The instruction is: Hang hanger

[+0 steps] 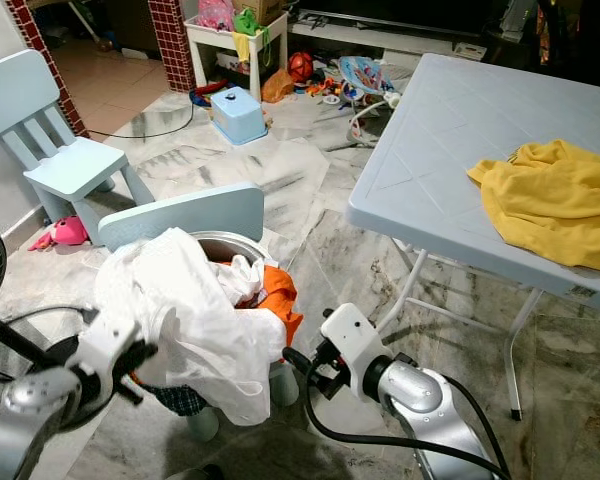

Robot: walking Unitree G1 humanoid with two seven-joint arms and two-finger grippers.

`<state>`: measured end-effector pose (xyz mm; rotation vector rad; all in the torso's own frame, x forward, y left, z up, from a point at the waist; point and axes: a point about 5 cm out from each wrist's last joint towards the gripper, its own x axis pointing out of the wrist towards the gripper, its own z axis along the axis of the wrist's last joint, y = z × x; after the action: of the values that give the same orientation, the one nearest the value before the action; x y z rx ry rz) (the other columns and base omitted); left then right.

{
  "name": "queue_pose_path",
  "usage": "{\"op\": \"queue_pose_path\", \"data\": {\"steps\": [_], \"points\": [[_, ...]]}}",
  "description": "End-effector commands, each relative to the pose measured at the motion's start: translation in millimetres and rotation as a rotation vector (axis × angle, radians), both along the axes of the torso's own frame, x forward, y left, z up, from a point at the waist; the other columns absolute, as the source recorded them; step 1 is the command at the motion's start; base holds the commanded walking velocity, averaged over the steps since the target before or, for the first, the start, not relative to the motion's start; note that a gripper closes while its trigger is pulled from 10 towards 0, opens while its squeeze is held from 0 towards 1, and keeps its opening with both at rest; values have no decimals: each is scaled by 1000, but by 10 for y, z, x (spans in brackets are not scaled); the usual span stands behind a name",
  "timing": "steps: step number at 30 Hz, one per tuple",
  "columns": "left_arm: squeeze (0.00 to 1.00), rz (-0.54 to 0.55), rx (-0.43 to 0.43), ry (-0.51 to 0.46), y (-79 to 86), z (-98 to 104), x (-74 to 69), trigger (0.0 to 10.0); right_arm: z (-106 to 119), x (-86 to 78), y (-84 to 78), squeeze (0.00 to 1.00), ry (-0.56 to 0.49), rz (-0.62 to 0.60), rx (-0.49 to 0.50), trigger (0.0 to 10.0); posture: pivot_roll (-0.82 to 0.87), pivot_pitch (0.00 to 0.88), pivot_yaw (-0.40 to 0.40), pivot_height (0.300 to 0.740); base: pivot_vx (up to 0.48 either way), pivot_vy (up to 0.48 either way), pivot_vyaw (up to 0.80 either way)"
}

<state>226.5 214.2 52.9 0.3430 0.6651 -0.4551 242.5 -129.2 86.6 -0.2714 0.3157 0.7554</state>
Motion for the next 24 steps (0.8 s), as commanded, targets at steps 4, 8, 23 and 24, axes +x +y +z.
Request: {"op": "queue_pose_path", "data": {"steps": [4,8,23,24], "points": [[0,-208,113,57,-49,40,-75,8745,-30,13,7,0,6,6,-7,10000,-70,88,-1,740,0,0,0],[1000,-229,212,12,44,101,48,10000,-28,27,11,0,3,7,-8,10000,-71,87,-2,740,0,0,0],[1000,-489,325,14,265,336,33,10000,-37,44,38,0,-2,7,-1,10000,-55,84,0,740,0,0,0],[1000,-512,335,4,277,345,27,10000,-38,45,38,0,-2,8,-1,10000,-55,84,0,740,0,0,0]]}}
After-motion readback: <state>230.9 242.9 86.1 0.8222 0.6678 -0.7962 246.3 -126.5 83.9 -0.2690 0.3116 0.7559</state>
